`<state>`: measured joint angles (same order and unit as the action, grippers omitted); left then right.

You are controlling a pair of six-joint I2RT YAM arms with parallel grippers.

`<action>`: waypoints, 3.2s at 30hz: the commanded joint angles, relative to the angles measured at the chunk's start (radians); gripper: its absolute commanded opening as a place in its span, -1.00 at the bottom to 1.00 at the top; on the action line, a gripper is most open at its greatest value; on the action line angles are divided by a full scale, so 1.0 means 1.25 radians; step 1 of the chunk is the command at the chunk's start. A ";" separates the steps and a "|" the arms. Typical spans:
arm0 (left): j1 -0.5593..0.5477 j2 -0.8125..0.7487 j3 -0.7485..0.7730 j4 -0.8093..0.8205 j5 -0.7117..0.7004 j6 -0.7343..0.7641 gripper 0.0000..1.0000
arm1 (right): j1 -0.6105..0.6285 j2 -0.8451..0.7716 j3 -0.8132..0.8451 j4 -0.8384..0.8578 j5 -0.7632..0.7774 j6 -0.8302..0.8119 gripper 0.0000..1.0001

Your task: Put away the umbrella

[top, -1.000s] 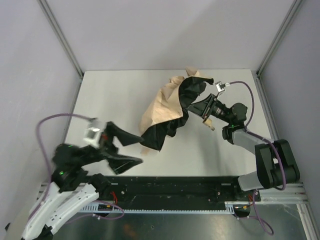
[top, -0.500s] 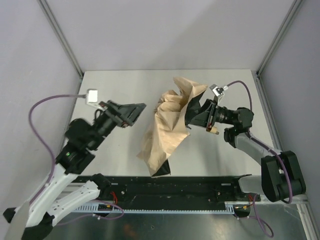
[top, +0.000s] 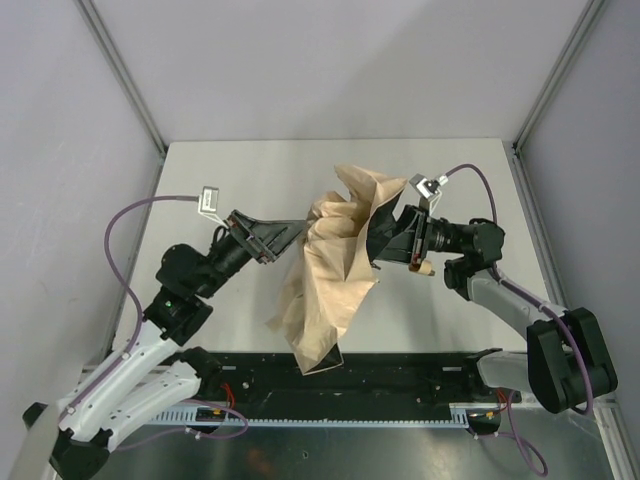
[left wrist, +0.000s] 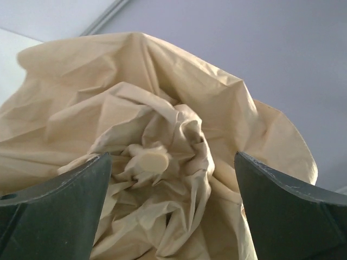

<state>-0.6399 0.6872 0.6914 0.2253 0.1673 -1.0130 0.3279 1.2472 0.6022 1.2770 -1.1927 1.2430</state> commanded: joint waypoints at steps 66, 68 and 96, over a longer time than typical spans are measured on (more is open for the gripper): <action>-0.103 -0.052 -0.004 -0.032 0.312 0.184 0.01 | 0.024 -0.224 0.025 -0.062 0.084 -0.244 -1.00; -0.225 -0.009 0.017 -0.023 0.237 0.223 -0.17 | 0.018 -0.213 0.026 -0.051 0.091 -0.240 -1.00; -0.358 -0.163 0.018 -0.261 -0.010 0.322 -0.15 | -0.062 -0.164 0.085 0.144 -0.039 -0.007 -1.00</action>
<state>-1.0779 0.3840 0.7002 -0.1825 -0.0578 -0.6292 0.2474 1.0718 0.6384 1.2701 -1.2659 1.2137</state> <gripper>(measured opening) 0.534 0.262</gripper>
